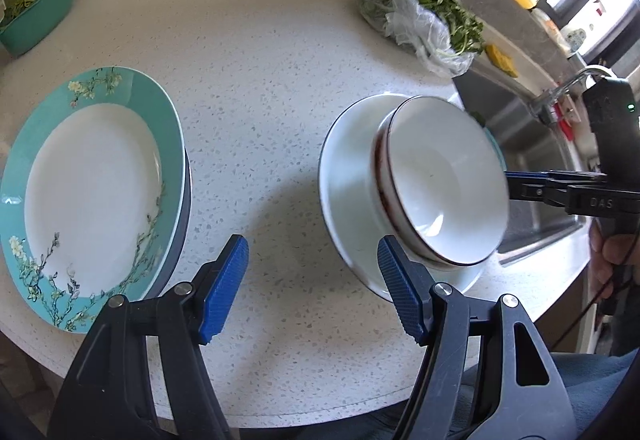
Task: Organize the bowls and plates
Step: 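Move both grippers to the nested bowl stack and close on its rim, then lift the nested bowl stack with both grippers toward the teal plates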
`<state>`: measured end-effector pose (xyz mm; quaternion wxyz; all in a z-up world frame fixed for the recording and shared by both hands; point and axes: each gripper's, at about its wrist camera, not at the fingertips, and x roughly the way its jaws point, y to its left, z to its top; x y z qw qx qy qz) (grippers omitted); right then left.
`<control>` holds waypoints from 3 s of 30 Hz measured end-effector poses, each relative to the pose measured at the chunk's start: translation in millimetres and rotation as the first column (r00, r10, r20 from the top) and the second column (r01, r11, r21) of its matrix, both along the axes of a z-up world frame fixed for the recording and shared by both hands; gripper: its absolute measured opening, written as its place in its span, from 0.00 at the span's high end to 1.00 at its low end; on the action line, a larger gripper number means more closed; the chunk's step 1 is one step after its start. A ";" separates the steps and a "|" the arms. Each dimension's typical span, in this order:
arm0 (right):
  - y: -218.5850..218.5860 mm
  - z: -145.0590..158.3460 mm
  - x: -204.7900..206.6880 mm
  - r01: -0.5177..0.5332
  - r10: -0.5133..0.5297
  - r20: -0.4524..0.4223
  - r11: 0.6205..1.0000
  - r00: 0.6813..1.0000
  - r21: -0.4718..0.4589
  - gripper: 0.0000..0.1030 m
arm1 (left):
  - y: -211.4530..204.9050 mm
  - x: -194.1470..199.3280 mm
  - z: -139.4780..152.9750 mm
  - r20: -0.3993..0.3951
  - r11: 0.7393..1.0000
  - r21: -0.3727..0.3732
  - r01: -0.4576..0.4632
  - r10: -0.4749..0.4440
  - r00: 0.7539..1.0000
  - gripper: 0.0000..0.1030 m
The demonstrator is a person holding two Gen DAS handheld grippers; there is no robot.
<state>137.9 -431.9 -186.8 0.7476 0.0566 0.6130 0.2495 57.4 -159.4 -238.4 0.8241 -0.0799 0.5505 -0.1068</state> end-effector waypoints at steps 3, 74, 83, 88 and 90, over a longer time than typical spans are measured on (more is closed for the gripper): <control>2.5 -2.6 0.7 -0.012 0.012 -0.003 1.000 1.000 -0.006 0.64 | -3.8 2.5 -2.4 0.000 1.000 0.017 0.006 -0.006 1.000 0.36; 23.2 -45.8 -1.1 -0.076 0.067 0.091 0.992 0.994 0.097 0.68 | -52.0 47.4 -46.2 0.000 0.993 0.077 0.087 -0.087 0.996 0.81; 25.3 -42.9 -6.5 -0.070 0.062 0.114 0.995 0.992 0.070 0.70 | -49.5 43.3 -44.3 0.011 0.994 0.067 0.082 -0.083 0.996 0.82; 30.3 -37.5 -7.4 -0.073 0.065 0.130 0.995 0.989 0.061 0.71 | -48.2 40.3 -40.7 0.024 0.995 0.065 0.082 -0.083 0.996 0.82; 31.8 -35.2 -8.4 -0.075 0.067 0.135 0.995 0.989 0.059 0.71 | -46.4 38.5 -36.3 0.033 0.995 0.062 0.077 -0.079 0.996 0.82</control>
